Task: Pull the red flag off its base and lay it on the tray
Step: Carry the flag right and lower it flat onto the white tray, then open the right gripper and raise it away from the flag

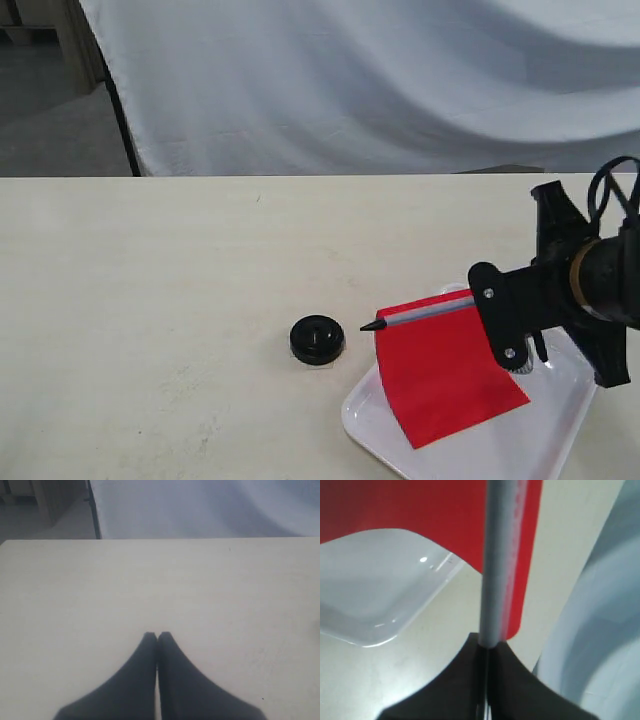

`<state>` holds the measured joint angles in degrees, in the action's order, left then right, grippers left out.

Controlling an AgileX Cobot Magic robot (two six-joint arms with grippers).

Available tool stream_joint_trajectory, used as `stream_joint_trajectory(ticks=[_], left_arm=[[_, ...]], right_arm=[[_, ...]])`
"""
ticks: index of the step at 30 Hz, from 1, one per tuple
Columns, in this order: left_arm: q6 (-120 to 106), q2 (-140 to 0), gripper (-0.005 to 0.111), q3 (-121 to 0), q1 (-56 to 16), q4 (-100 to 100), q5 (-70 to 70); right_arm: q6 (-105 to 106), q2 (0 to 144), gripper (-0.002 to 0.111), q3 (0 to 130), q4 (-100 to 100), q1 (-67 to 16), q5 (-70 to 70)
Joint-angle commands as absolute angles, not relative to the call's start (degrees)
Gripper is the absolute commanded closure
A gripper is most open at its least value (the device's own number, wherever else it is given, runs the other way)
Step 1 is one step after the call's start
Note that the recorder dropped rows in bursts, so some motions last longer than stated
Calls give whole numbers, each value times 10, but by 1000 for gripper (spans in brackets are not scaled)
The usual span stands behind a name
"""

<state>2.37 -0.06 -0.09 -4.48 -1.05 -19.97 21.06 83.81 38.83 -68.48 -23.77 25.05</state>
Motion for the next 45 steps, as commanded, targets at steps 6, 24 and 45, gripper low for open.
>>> stream_joint_trajectory(ticks=[6, 24, 45], left_arm=[[24, 0, 107, 0, -47, -9, -197], [24, 0, 107, 0, -47, -11, -197], [24, 0, 107, 0, -47, -11, -197]], right_arm=[[207, 930, 109, 386, -693, -236, 245], [74, 962, 44, 386, -688, -236, 202], [-379, 835, 109, 421, -683, -257, 65]])
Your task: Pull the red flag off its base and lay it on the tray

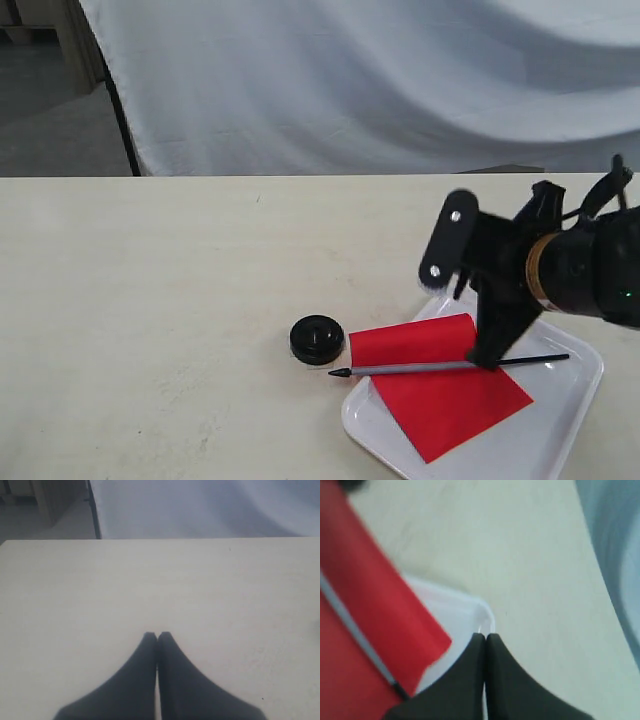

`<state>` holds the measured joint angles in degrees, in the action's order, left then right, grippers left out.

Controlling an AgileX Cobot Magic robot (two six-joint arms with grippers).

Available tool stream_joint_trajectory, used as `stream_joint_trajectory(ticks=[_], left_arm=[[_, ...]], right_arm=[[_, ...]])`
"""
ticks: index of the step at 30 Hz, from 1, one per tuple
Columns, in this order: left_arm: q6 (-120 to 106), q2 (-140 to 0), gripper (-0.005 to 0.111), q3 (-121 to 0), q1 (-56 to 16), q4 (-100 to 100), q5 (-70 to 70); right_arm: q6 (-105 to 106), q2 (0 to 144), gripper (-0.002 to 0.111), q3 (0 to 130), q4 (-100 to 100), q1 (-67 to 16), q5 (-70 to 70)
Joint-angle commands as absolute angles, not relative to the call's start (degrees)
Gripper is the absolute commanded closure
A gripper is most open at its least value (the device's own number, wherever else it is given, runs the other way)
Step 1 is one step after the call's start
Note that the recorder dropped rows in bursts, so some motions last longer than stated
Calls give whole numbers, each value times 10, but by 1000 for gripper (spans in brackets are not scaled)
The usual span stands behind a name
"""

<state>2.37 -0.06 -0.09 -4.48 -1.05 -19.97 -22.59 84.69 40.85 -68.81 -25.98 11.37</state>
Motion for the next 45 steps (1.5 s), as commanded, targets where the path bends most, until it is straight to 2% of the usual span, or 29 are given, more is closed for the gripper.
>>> stream_joint_trajectory(ticks=[1, 4, 7, 13, 16, 18, 21, 25, 33, 45], left_arm=[[24, 0, 107, 0, -47, -11, -197], [24, 0, 107, 0, -47, -11, -197], [24, 0, 107, 0, -47, -13, -197], [24, 0, 107, 0, -47, -13, -197], [24, 0, 107, 0, -47, -13, -197], [24, 0, 107, 0, -47, -13, -197], [24, 0, 107, 0, -47, -13, -197], [24, 0, 107, 0, -47, -13, -197], [24, 0, 107, 0, -47, -13, -197], [24, 0, 107, 0, -47, -13, -197]], right_arm=[[-411, 839, 109, 422, -676, -253, 61], [-455, 851, 109, 425, -574, -233, 65], [-377, 858, 109, 419, -441, -217, 123], [-95, 859, 109, 468, -200, -215, 387], [-32, 849, 109, 501, -128, -215, 498], [-26, 829, 109, 505, -100, -213, 518], [6, 769, 109, 504, -27, -187, 517], [57, 668, 109, 498, 76, -107, 521], [28, 443, 109, 434, 75, 32, 441], [24, 66, 109, 234, 75, 48, 190]])
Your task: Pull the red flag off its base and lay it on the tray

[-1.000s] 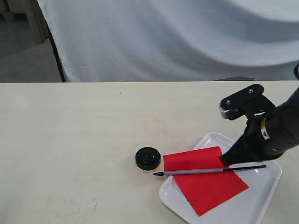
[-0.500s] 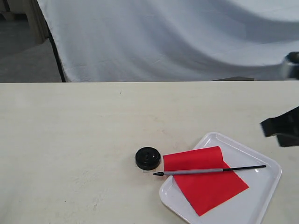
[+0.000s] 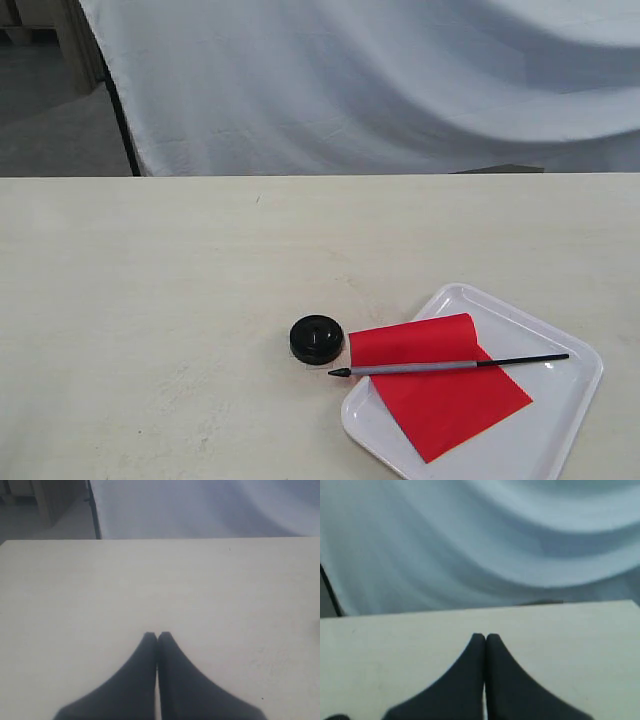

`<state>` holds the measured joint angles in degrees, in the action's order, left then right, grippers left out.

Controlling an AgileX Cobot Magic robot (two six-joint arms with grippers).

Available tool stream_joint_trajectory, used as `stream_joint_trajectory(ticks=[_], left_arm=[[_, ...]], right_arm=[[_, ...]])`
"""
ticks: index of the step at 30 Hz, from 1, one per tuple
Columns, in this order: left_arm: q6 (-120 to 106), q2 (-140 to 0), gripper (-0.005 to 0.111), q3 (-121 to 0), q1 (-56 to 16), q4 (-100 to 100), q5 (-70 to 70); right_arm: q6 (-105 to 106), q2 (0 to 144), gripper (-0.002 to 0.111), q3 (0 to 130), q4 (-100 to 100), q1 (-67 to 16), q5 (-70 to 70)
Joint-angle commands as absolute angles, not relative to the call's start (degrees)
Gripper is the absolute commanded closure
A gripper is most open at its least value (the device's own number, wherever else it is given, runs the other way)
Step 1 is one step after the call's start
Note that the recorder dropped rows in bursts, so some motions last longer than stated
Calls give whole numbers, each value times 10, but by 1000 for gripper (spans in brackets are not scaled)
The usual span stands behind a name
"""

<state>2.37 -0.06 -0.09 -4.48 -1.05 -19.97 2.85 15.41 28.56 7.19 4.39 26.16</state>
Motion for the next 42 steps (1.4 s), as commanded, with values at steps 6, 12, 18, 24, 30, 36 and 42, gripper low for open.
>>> stream_joint_trajectory(ticks=[6, 12, 18, 24, 30, 36, 42], left_arm=[[24, 0, 107, 0, -47, -12, -197], [24, 0, 107, 0, -47, -12, -197], [24, 0, 107, 0, -47, -12, -197], [24, 0, 107, 0, -47, -12, -197], [24, 0, 107, 0, -47, -12, -197], [24, 0, 107, 0, -47, -12, -197], [24, 0, 107, 0, -47, -10, -197]], right_arm=[[21, 0, 109, 172, 75, 46, 75], [-42, 0, 109, 154, 90, 45, 77], [-91, 0, 109, 142, 90, 45, 71], [-74, 0, 109, 83, 87, 45, 21], [-57, 0, 109, 0, 83, 45, -63], [-17, 0, 109, 0, 76, 45, 7], [-15, 0, 109, 0, 75, 45, 25]])
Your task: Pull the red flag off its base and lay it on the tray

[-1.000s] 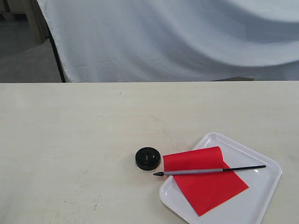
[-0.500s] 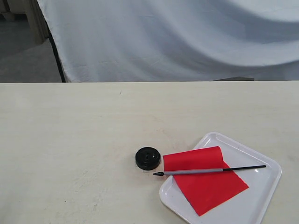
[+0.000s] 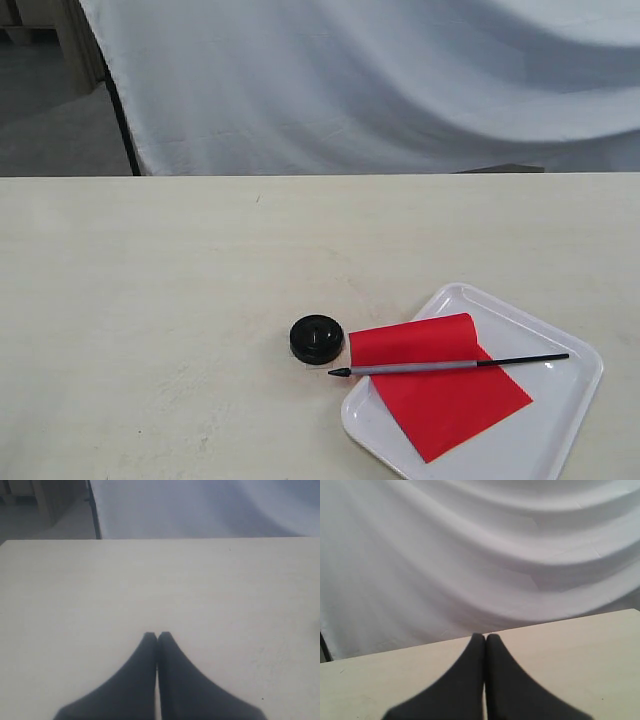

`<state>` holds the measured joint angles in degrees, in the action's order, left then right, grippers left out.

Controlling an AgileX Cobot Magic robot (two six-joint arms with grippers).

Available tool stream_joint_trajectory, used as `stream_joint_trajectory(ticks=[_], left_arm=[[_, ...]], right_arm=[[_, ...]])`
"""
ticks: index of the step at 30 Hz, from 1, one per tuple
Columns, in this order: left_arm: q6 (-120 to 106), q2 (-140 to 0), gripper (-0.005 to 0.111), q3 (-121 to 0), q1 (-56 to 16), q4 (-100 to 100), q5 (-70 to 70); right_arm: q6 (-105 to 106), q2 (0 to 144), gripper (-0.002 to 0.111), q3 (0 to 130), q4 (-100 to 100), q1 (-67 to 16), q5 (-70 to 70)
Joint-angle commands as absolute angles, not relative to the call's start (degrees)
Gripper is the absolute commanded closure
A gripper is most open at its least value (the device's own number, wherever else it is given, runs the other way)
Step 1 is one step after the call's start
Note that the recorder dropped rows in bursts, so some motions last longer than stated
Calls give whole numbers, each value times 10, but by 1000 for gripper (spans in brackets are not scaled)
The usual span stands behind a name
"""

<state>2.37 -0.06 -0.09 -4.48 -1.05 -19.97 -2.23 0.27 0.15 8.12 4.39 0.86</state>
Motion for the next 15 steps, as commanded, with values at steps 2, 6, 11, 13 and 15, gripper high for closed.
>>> stream_joint_trajectory(ticks=[2, 6, 11, 13, 15], left_arm=[[24, 0, 107, 0, -47, -10, -197], [24, 0, 107, 0, -47, -10, -197], [24, 0, 107, 0, -47, -12, -197], [24, 0, 107, 0, -47, -12, -197], [24, 0, 107, 0, -47, -12, -197]], right_arm=[[-15, 0, 109, 0, 75, 45, 36], [-13, 0, 109, 0, 75, 45, 74], [-8, 0, 109, 0, 75, 45, 77], [-8, 0, 109, 0, 75, 45, 77], [-8, 0, 109, 0, 75, 45, 77]])
